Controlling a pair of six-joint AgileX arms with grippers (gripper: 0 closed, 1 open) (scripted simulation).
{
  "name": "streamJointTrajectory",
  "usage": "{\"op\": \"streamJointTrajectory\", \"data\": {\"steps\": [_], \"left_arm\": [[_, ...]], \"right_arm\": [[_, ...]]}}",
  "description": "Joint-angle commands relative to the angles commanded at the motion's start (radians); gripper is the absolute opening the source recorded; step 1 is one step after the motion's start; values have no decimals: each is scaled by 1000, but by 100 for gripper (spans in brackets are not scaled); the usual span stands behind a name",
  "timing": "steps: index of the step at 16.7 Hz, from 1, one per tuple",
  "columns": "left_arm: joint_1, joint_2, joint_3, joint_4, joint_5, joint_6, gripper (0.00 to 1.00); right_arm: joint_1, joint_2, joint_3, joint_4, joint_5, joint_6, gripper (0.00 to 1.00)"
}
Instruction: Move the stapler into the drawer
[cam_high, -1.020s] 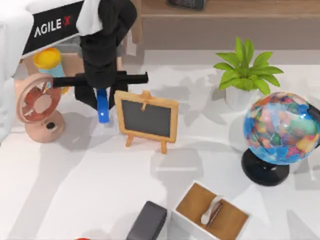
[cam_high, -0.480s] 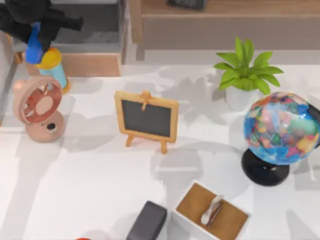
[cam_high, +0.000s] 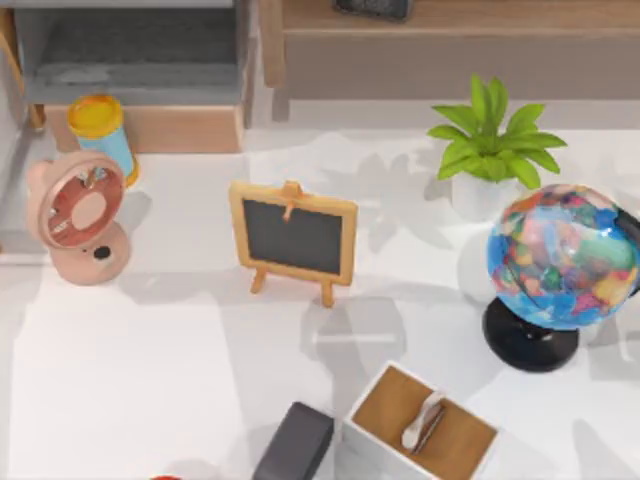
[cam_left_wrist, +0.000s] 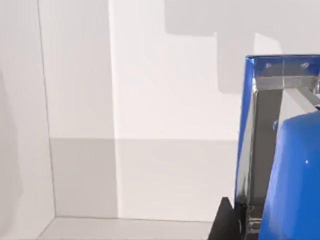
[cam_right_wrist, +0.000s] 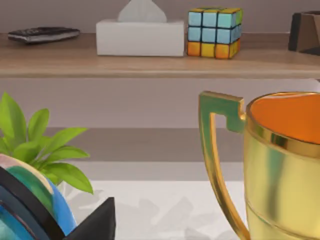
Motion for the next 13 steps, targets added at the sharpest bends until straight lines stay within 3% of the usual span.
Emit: {"op": "streamJointTrajectory", "data": {"steps": [6,13], "left_arm": [[58,191,24,-2,17,49,0],[57,204,17,-5,14,53,0]], "right_arm": [[0,0,0,0,0,0,100],[0,0,0,0,0,0,100]]}}
